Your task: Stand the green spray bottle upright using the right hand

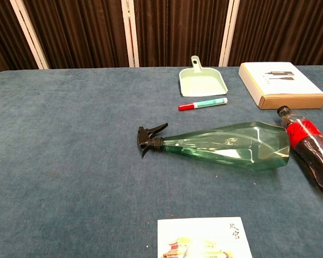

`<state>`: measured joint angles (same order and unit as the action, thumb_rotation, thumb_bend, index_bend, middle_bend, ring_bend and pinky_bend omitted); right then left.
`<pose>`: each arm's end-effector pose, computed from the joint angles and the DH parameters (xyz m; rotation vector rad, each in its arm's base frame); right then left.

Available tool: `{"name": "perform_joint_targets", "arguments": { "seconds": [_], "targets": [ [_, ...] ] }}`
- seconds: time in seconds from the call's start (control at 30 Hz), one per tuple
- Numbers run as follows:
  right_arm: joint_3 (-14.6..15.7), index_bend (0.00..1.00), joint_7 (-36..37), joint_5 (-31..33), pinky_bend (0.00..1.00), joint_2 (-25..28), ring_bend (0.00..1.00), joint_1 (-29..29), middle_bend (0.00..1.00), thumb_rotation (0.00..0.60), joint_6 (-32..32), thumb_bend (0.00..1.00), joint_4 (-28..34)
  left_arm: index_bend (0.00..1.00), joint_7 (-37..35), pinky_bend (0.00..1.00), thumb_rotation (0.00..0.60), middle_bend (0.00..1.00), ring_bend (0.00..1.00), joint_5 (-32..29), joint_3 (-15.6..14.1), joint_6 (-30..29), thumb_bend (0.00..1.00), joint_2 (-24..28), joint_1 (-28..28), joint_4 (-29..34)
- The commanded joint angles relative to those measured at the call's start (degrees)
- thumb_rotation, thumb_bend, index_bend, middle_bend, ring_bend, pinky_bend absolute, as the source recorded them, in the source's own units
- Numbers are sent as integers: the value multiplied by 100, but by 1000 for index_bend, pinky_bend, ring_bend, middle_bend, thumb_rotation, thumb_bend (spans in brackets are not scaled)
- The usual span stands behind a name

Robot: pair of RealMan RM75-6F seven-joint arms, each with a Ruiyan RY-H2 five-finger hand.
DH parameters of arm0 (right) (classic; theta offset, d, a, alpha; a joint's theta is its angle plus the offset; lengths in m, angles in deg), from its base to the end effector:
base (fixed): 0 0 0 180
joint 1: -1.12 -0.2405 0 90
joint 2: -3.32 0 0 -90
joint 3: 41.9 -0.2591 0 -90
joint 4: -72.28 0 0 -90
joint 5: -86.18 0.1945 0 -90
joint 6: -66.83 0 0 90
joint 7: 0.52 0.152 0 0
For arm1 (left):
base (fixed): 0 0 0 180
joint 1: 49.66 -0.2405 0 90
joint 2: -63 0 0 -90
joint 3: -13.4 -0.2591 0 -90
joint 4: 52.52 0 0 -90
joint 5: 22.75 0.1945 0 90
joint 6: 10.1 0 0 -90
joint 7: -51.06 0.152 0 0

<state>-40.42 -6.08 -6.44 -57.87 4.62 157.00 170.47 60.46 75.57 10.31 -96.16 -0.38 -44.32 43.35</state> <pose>-0.2991 -0.1288 0.1779 1.4057 -0.9057 0.8331 -0.2730 0.1651 0.1502 -1.6524 -0.7674 -0.8933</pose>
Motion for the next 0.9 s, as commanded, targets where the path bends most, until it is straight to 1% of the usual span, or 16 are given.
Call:
{"name": "perform_joint_targets", "arguments": {
  "seconds": [0.03,0.23,0.37,0.47,0.6,0.7,0.77,0.9],
  "targets": [
    [-3,0,-32,1,0,-6,0,4,0,600,8,121,11,47,14,0,600,0,0,-13,5,18,0,-7,11,-6],
    [48,0,-93,-82,0,17,0,72,0,600,109,122,59,47,17,0,600,0,0,75,-16,-44,0,-14,-1,19],
    [76,0,-313,-103,0,-41,0,107,0,600,121,121,147,47,79,0,600,0,0,57,6,51,0,-59,56,4],
    [131,0,-732,-239,0,-163,0,122,0,600,118,121,217,45,123,0,600,0,0,-12,48,152,0,-111,113,-20],
    [141,0,-1858,-394,0,-491,0,31,0,600,-111,121,486,37,135,0,600,0,0,-192,133,362,0,-207,224,-91],
    [95,0,-2603,-493,0,-768,0,-104,0,600,-355,121,685,37,171,0,600,0,0,-263,202,383,0,-258,262,-111],
    [58,0,-2953,-573,0,-1023,0,-254,0,600,-597,122,786,36,155,0,600,0,0,-265,239,342,0,-290,275,-161],
    [-76,0,-3271,-563,0,-1323,0,-460,0,600,-873,121,917,32,128,0,600,0,0,-264,255,320,0,-332,290,-227]
  ]
}}
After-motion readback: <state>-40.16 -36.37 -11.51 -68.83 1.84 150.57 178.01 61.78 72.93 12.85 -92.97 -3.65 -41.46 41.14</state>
